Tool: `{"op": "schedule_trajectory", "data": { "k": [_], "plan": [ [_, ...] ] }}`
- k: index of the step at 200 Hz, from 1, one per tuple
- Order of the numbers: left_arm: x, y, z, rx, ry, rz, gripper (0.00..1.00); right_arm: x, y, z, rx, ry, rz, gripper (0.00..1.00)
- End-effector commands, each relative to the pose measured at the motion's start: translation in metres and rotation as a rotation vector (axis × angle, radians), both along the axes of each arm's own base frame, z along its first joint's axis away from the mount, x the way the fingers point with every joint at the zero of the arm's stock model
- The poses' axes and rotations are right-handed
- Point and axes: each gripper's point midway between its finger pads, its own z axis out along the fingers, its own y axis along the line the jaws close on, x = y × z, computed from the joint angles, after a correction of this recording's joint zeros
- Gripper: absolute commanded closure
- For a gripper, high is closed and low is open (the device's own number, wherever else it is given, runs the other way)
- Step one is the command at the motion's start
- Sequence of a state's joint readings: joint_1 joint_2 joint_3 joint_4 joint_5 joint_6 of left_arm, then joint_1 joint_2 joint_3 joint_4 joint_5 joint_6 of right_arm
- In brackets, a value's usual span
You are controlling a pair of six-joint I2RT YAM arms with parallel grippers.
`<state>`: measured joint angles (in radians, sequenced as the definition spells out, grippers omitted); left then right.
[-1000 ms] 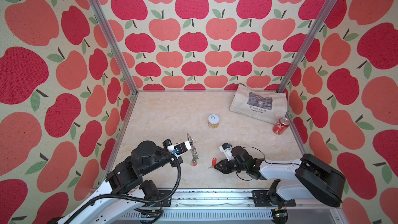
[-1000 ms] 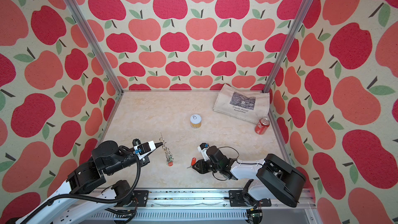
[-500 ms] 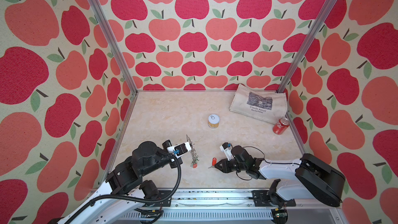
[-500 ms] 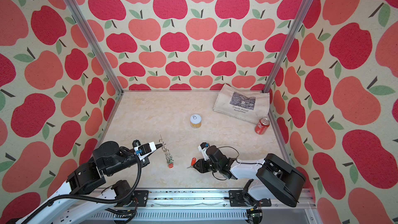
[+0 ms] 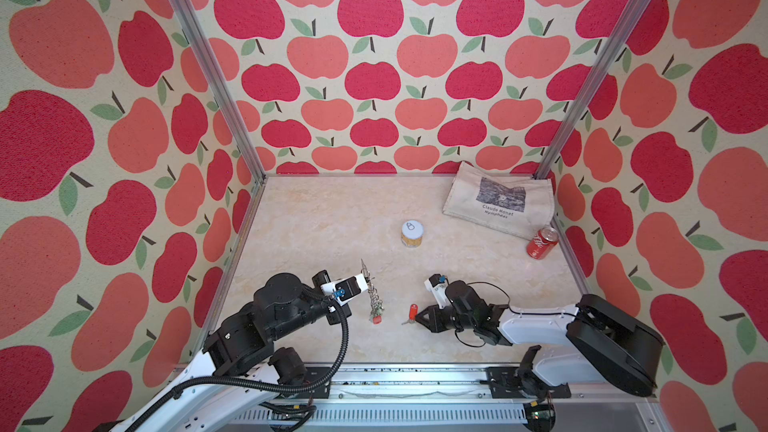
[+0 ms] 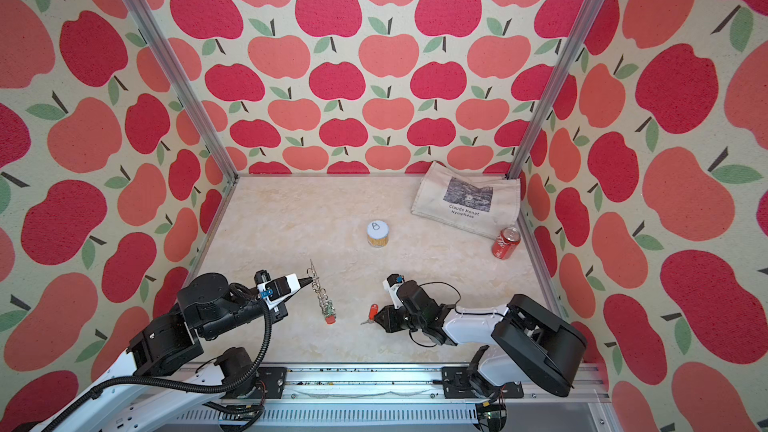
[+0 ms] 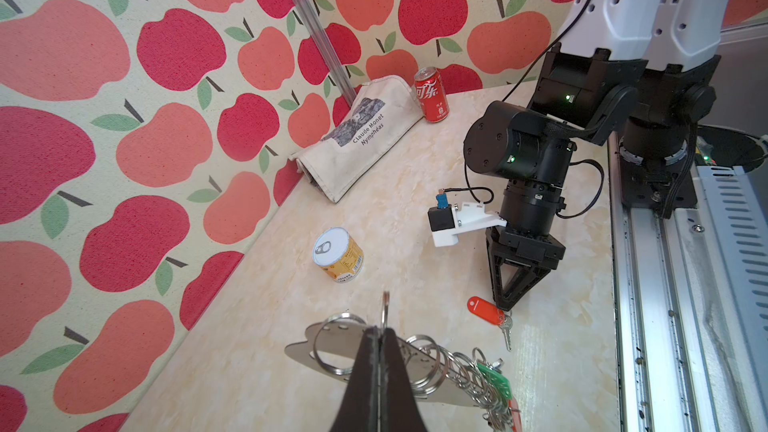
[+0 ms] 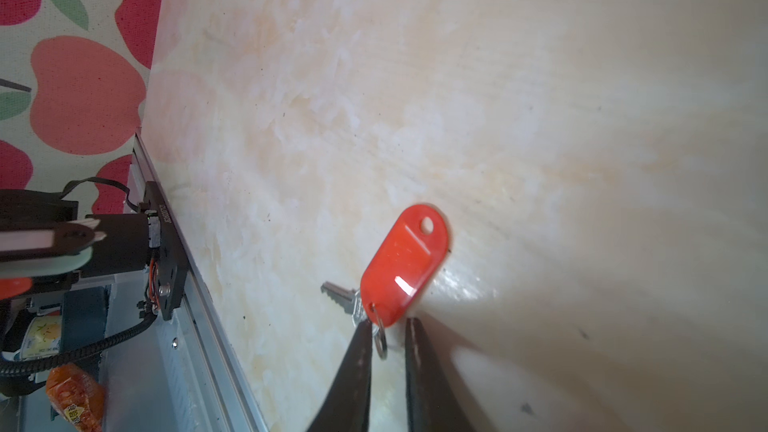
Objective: Put the keys on the keyring
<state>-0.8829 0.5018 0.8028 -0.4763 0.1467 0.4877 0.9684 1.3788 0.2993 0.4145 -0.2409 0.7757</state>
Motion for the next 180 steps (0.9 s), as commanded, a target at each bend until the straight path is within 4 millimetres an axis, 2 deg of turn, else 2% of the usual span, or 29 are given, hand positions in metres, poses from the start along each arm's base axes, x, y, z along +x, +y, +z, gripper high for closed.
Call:
{"op": "schedule_trajectory", "data": {
  "k": [1,68,143,180],
  "plan": [
    [-0.001,0.001,0.003,-0.023,-0.005,0.000,1.00,0.001,-0.007,-0.013,-0.068,0.000,-0.009,0.82],
    [-0.001,0.002,0.004,-0.020,-0.008,0.004,1.00,0.000,-0.002,-0.011,-0.057,0.006,0.012,0.88],
    [-0.001,0.004,0.003,-0.021,-0.006,0.009,1.00,-0.009,0.007,0.001,-0.022,-0.004,0.061,0.84],
    [0.000,0.004,0.003,-0.023,-0.005,0.011,1.00,-0.011,0.007,-0.001,-0.023,0.003,0.063,0.85]
  ]
}}
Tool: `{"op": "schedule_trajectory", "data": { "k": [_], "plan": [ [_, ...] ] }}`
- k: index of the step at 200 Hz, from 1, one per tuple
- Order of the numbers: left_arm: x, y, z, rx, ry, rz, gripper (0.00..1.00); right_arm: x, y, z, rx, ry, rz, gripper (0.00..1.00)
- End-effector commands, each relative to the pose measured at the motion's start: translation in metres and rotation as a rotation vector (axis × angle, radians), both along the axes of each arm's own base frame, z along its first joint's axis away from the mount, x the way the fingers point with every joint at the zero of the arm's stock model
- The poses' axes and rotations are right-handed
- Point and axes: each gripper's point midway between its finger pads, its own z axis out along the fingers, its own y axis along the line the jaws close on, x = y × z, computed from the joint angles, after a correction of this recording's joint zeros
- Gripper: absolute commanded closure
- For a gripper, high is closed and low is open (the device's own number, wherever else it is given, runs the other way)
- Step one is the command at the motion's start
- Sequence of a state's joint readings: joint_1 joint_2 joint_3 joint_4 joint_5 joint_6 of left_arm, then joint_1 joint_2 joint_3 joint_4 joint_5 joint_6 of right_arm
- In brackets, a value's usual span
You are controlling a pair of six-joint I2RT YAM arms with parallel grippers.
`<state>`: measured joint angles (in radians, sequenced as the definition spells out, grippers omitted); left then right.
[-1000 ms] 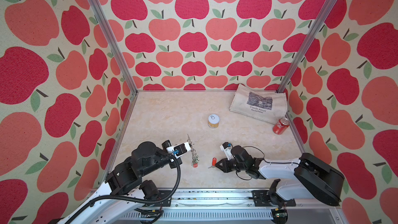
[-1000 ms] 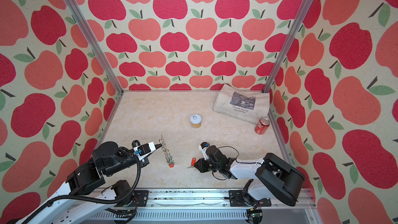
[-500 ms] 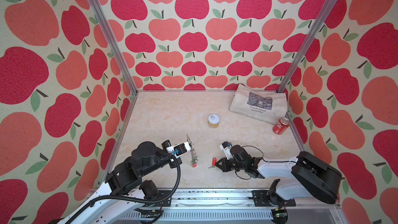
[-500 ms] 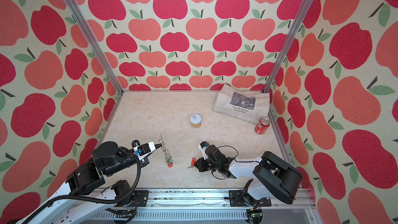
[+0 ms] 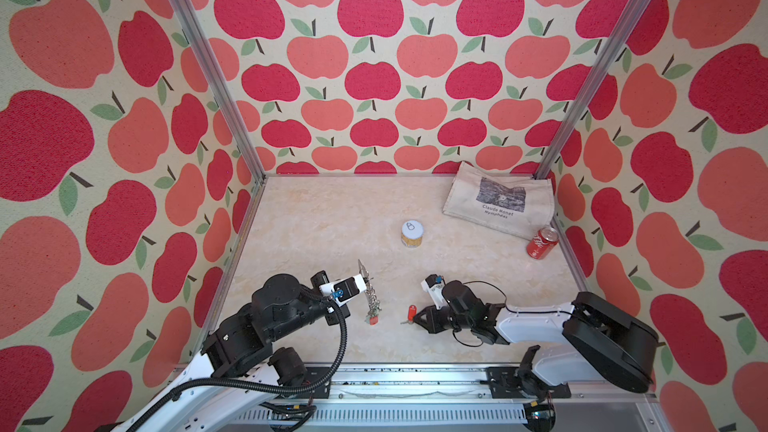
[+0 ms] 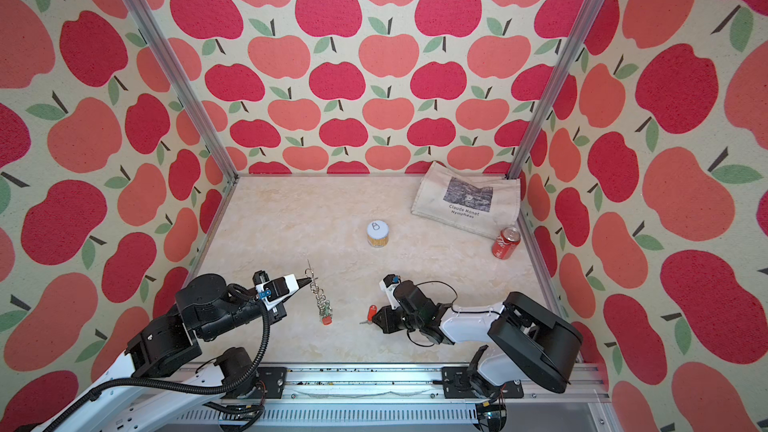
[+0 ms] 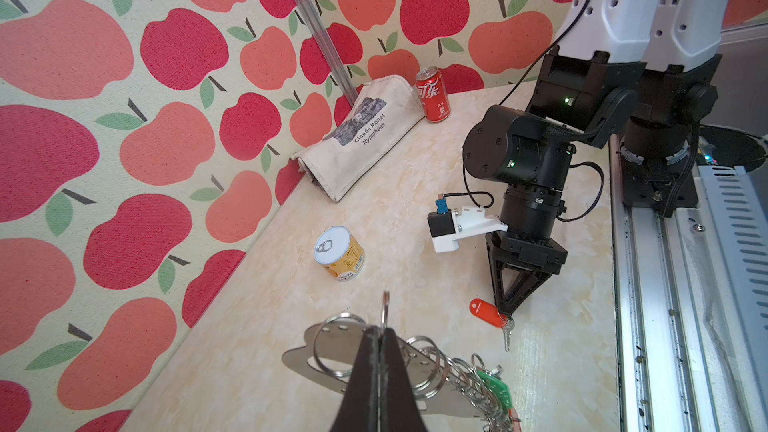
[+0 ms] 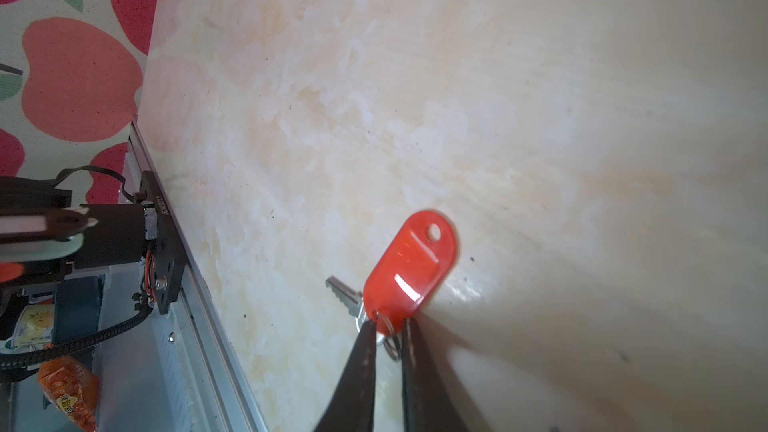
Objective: Put the keys on the keyring
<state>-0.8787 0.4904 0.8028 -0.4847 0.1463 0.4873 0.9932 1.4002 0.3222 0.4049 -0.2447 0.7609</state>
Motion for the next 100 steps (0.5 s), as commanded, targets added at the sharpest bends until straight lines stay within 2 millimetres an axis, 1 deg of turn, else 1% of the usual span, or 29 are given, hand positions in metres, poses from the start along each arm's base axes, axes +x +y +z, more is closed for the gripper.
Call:
{"op": "schedule_trajectory", "data": {
  "k": [1,75,92,100],
  "plan": [
    [0.0005,0.0010,0.0027,-0.020,-0.003,0.006,1.00,-0.0052,-0.0006,-0.0008,-0.016,0.007,0.025,0.85],
    [0.0004,0.0024,0.0030,-0.017,0.000,0.011,1.00,-0.0070,0.0081,0.0050,0.010,-0.013,0.062,0.87],
    [0.0007,0.0024,0.0036,-0.019,-0.001,0.013,1.00,-0.0061,0.0089,0.0067,0.012,-0.024,0.065,0.93],
    [0.0007,0.0023,0.0039,-0.019,-0.003,0.013,1.00,-0.0057,0.0092,0.0075,0.014,-0.031,0.067,0.98]
  ]
}}
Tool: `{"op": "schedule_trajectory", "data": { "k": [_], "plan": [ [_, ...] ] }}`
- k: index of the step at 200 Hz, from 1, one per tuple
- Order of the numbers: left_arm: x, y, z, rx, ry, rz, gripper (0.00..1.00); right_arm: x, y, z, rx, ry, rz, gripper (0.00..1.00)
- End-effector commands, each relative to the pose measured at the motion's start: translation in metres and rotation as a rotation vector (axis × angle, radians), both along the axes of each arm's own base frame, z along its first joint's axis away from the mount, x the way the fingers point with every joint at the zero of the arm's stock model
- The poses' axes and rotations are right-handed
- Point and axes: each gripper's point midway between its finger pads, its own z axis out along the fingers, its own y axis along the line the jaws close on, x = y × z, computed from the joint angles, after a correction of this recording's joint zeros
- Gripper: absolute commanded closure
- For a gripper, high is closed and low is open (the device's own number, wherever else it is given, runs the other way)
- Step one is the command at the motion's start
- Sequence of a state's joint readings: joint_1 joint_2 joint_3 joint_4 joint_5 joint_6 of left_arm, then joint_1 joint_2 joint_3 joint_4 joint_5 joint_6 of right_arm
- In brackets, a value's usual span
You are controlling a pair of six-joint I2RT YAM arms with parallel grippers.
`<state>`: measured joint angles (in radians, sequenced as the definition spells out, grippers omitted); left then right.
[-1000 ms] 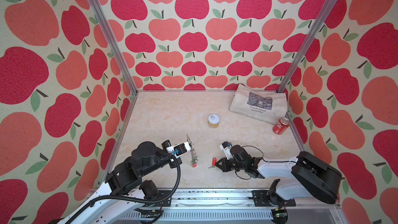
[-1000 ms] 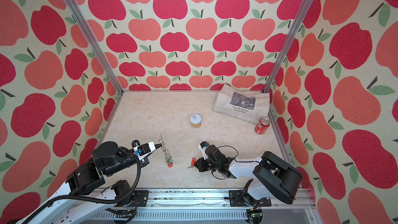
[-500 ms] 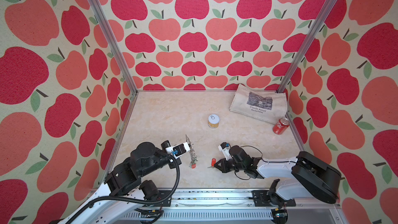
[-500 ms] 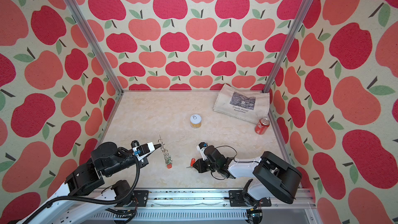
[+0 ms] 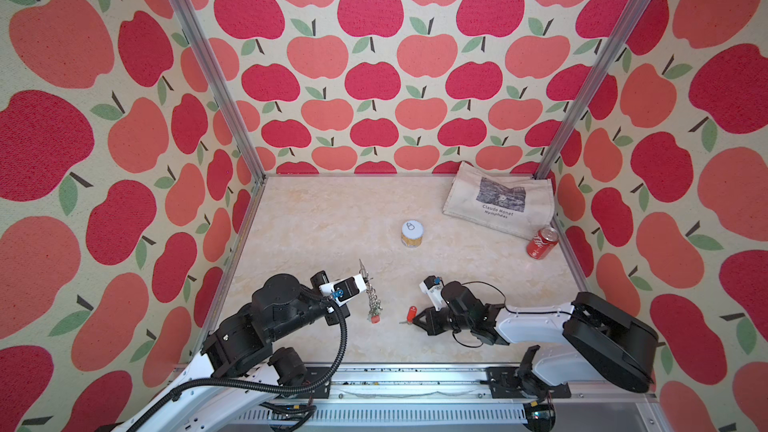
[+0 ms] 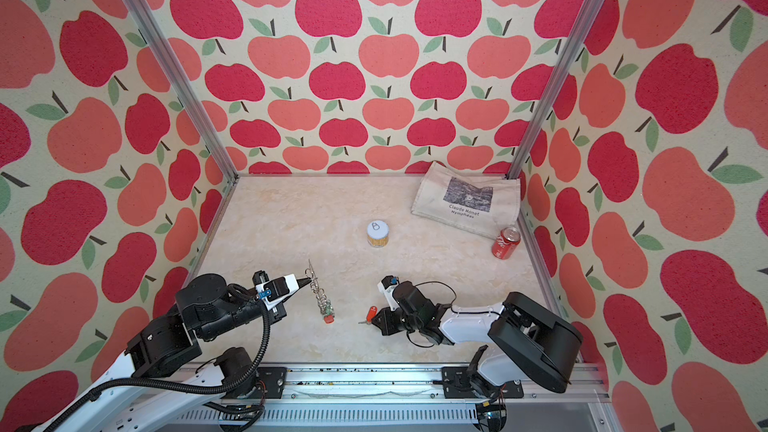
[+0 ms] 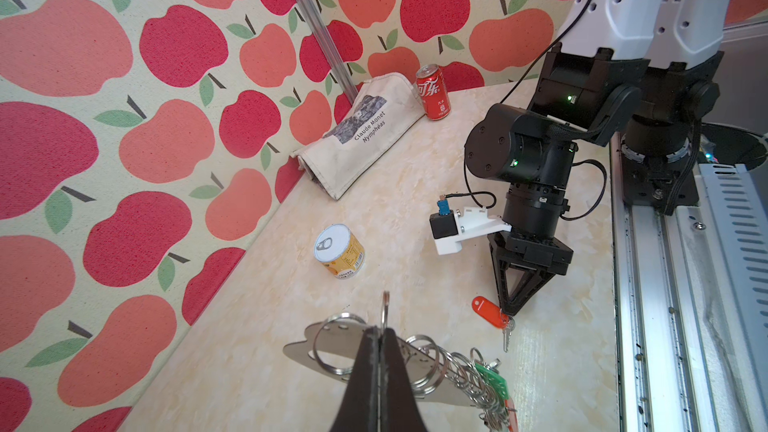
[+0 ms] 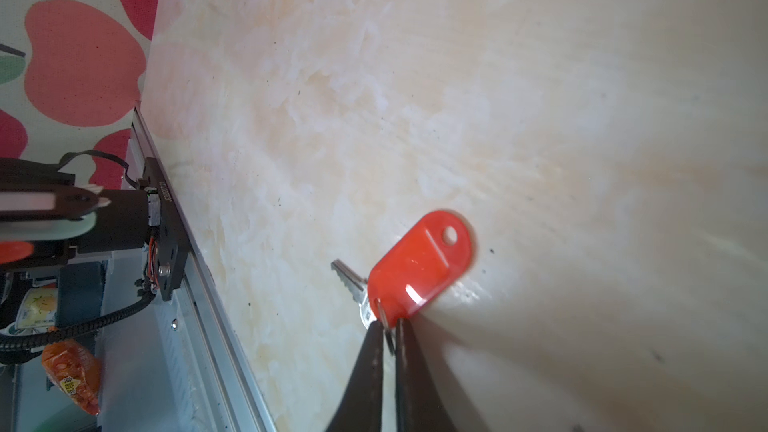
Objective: Put the keys on the keyring
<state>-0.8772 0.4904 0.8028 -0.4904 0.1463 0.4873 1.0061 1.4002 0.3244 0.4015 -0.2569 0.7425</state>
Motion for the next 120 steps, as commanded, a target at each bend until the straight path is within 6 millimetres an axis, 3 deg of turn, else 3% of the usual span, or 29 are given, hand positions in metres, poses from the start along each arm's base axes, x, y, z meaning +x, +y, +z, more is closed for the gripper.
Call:
{"op": "schedule_trajectory", "data": {
  "k": [1,39,120],
  "plan": [
    [0.001,0.002,0.005,-0.023,-0.005,0.011,1.00,0.000,0.007,0.008,0.014,-0.027,0.032,0.99],
    [0.000,0.003,0.006,-0.027,-0.005,0.014,1.00,0.001,0.008,0.023,0.050,-0.089,0.053,1.00],
    [0.000,-0.003,0.003,-0.015,0.008,-0.010,1.00,-0.009,0.005,0.096,0.162,-0.397,0.231,1.00]
  ]
}}
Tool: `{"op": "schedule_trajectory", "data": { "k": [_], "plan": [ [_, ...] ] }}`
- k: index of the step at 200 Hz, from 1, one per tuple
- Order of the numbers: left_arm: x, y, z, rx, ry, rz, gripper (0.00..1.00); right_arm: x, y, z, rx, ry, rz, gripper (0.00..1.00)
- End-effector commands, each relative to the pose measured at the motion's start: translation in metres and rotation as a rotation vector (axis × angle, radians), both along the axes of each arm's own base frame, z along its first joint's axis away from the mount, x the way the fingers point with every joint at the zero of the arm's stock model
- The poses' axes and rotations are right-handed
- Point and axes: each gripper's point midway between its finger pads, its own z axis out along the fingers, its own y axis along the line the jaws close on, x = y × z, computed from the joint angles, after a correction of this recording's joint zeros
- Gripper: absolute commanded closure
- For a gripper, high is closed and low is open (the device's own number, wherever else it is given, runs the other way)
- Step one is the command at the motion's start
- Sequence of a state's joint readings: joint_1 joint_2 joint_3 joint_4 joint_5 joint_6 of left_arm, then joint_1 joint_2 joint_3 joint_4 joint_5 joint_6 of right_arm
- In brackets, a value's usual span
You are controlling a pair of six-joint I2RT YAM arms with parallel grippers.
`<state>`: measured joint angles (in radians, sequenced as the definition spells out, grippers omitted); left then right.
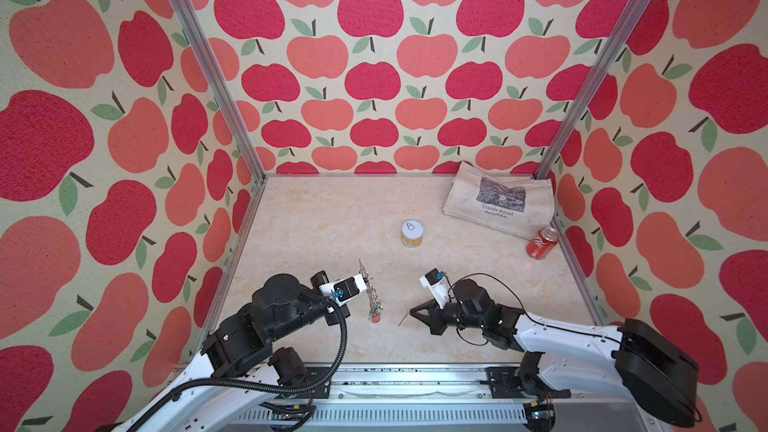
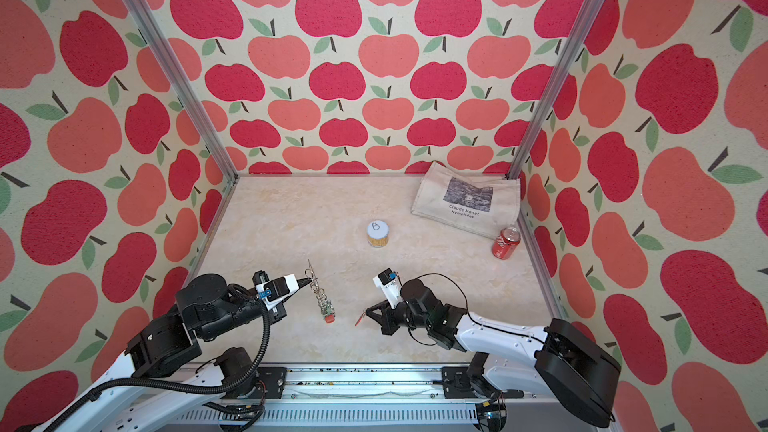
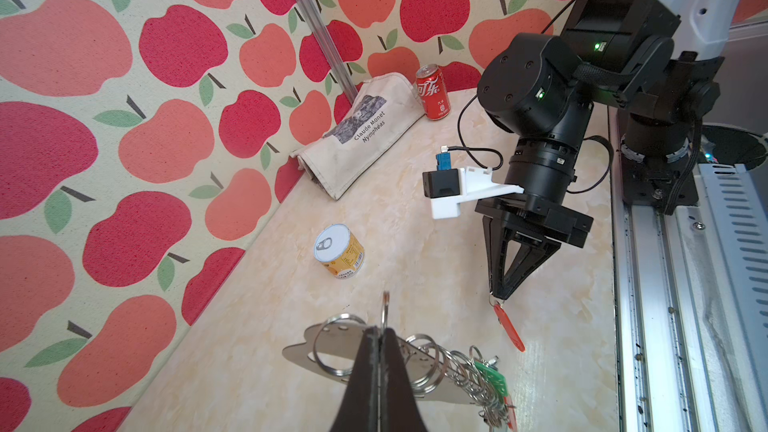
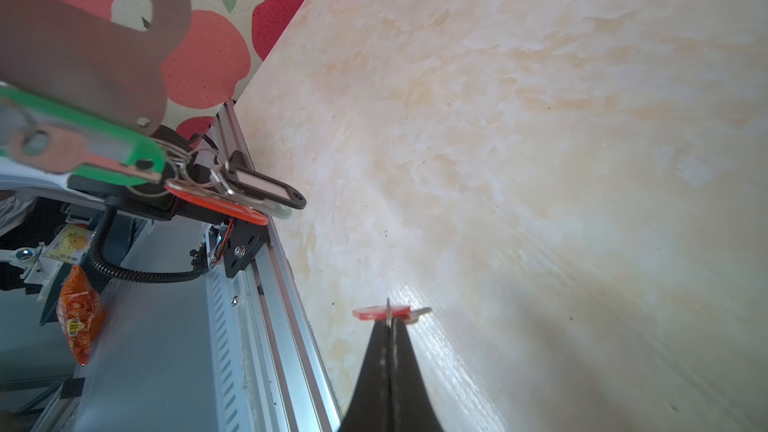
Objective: Put the keys on the keyring
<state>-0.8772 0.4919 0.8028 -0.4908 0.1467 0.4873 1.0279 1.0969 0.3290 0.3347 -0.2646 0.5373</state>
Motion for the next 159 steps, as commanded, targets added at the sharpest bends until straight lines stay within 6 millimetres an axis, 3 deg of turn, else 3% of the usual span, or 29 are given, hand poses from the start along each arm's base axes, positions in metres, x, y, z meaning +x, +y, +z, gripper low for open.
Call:
{"op": "schedule_trajectory", "data": {
  "k": [1,97,159],
  "plan": [
    [0.000,-0.003,0.003,-0.016,0.008,-0.010,1.00,-0.005,-0.004,0.016,-0.023,-0.120,0.074,1.00],
    [-0.004,-0.018,0.005,0.013,0.042,-0.071,1.00,0.002,-0.010,0.117,0.052,-0.392,0.175,1.00],
    [-0.008,-0.039,0.010,0.085,0.014,-0.144,1.00,-0.015,-0.015,0.189,0.063,-0.571,0.315,1.00]
  ]
}}
